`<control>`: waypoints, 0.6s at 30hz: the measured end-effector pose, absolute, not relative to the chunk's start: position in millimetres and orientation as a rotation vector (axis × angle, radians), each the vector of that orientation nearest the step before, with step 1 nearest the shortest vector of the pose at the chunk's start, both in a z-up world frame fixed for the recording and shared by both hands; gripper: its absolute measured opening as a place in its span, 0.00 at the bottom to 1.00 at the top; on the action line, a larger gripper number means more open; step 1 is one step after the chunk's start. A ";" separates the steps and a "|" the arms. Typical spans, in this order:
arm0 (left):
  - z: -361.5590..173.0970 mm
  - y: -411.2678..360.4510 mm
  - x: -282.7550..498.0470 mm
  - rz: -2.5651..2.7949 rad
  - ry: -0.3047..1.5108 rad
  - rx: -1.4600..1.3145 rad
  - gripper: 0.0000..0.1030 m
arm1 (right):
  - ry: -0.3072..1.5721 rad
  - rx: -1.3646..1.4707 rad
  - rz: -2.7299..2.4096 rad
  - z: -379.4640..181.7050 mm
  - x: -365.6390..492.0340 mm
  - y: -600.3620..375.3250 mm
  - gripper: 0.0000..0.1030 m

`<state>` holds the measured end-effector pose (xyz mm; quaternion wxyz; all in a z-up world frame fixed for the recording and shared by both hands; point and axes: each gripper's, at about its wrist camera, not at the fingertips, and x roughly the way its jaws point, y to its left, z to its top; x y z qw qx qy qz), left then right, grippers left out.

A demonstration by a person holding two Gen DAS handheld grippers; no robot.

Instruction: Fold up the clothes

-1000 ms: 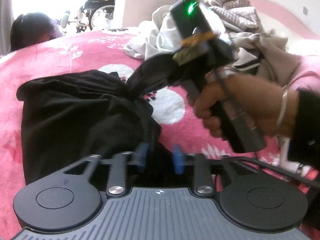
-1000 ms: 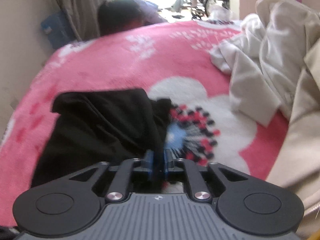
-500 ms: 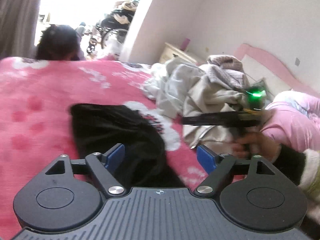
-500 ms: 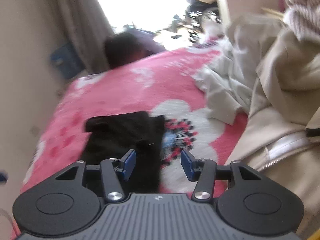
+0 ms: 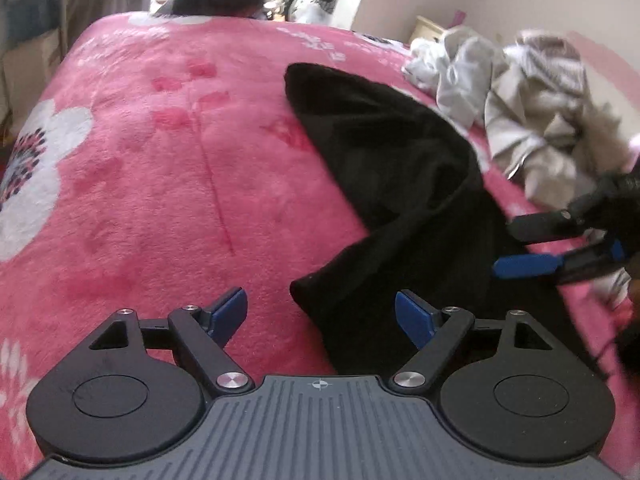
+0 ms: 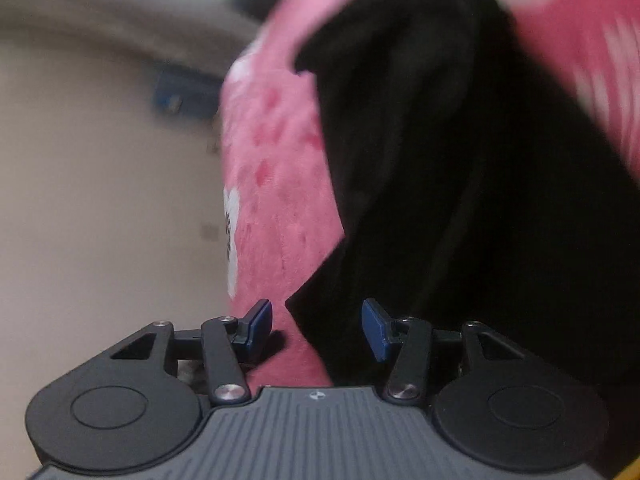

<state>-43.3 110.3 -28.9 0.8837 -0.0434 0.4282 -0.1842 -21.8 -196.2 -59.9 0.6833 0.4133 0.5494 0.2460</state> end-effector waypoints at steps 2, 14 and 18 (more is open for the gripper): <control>-35.0 105.0 -42.3 -0.384 0.871 -0.047 0.77 | 1.217 0.995 0.497 -77.8 -27.6 -191.2 0.52; -35.8 89.1 -53.2 -0.498 0.782 0.022 0.07 | 1.208 1.028 0.402 -81.9 -26.5 -183.3 0.52; -6.0 83.0 -78.8 -0.603 0.712 0.028 0.06 | 1.200 1.062 0.425 -66.9 -32.3 -186.4 0.53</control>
